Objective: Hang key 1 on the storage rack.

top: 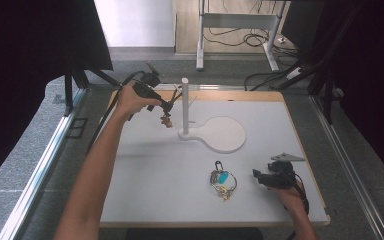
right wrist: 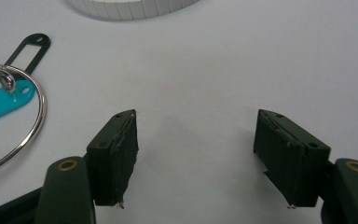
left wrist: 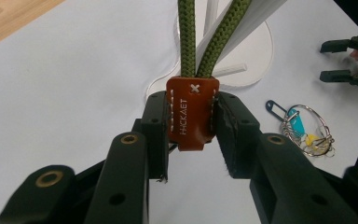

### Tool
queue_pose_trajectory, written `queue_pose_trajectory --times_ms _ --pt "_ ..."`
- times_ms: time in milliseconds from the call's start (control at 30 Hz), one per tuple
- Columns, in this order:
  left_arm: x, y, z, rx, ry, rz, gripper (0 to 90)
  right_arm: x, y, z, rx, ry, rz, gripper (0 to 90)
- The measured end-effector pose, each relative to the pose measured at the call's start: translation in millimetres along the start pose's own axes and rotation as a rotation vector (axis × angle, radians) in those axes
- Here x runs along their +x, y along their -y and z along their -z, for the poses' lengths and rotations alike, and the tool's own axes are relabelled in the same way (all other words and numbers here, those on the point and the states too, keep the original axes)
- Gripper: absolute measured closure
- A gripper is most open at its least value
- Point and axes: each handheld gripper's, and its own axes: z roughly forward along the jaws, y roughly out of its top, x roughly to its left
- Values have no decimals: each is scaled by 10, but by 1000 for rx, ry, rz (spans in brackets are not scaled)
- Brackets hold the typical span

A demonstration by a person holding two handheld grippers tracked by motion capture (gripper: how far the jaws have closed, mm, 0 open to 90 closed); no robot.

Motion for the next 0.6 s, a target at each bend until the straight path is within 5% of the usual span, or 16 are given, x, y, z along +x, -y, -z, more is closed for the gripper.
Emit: queue_pose_trajectory --times_ms 600 --pt "-30 37 -136 -7 -27 -27 612 -8 3 3 0 4 1 305"
